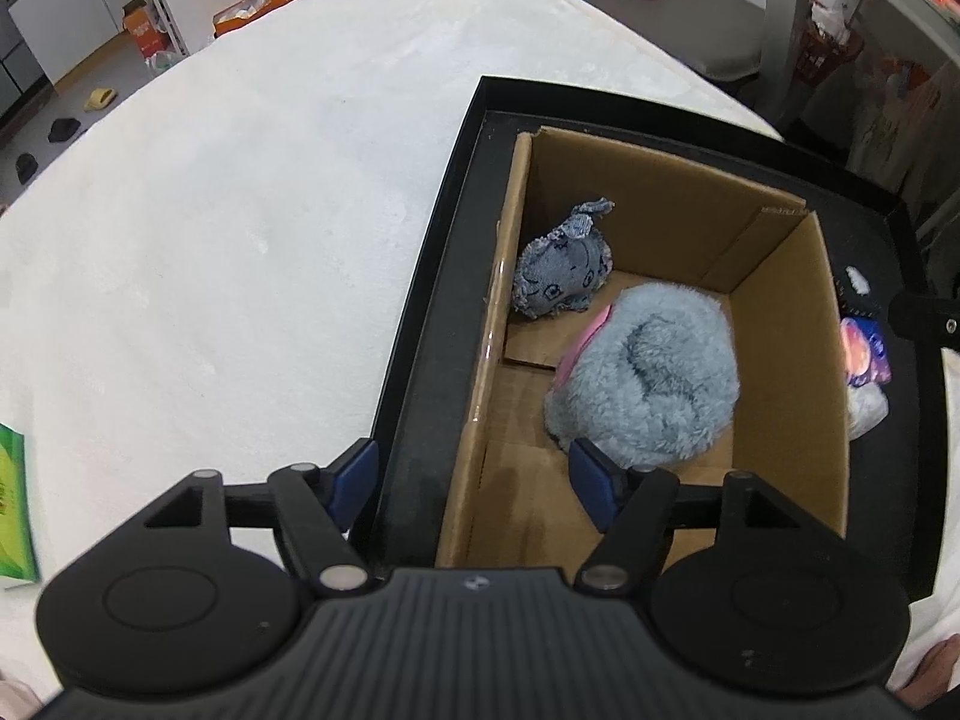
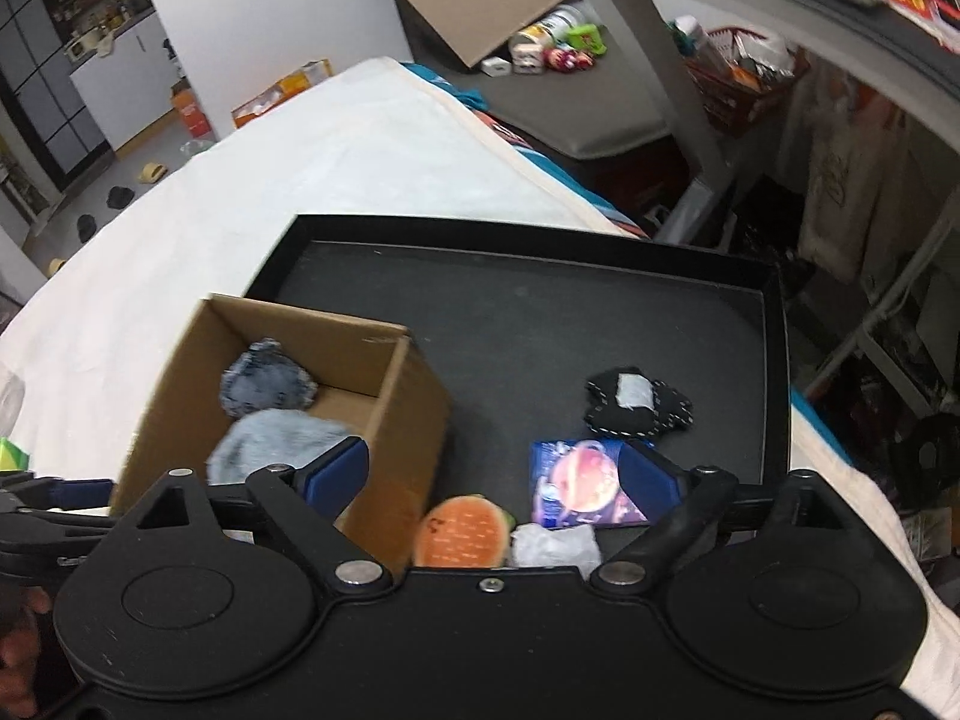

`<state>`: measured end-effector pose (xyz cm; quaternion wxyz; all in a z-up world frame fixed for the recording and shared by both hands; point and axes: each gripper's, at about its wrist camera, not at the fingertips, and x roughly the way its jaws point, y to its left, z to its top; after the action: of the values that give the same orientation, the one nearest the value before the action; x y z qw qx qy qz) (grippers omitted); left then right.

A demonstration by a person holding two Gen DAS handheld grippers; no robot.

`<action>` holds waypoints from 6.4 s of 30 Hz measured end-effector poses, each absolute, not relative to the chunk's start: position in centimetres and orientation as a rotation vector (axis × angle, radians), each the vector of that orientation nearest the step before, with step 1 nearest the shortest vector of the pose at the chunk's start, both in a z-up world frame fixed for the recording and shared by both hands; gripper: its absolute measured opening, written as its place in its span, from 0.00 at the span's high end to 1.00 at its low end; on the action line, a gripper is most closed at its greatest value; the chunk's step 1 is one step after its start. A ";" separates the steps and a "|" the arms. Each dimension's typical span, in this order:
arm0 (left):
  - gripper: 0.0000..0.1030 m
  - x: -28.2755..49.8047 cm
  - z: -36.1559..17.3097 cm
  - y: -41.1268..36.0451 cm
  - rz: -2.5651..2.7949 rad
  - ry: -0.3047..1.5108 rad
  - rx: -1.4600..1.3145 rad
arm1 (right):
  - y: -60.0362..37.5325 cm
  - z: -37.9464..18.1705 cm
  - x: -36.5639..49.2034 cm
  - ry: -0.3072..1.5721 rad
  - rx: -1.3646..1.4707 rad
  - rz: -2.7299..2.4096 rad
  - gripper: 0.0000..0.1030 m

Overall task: Organize soft objects
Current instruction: 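Move the right tool to the blue tissue pack and grasp it, then lift the tissue pack with the right tool toward the box, then lower the tissue pack into the box and open the right tool, then move the right tool to the white wrapped packet and grasp it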

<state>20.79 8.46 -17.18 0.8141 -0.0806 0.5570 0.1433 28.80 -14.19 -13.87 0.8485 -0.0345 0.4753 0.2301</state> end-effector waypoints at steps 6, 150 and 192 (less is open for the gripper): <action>0.33 21.5 -17.8 7.4 0.313 1.219 -0.109 | -15.9 -16.4 29.9 1.036 -0.027 0.444 0.08; 0.44 19.7 -18.0 10.3 0.255 1.194 -0.257 | -13.7 -15.0 28.7 1.150 -0.060 0.441 0.18; 0.33 23.0 -18.9 5.2 0.393 1.291 0.024 | -19.8 -21.7 30.4 1.204 0.128 0.518 0.57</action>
<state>23.01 5.16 -18.87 0.7807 0.0113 0.5977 0.1820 30.36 -19.78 -21.72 0.7910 0.0596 0.5594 0.2406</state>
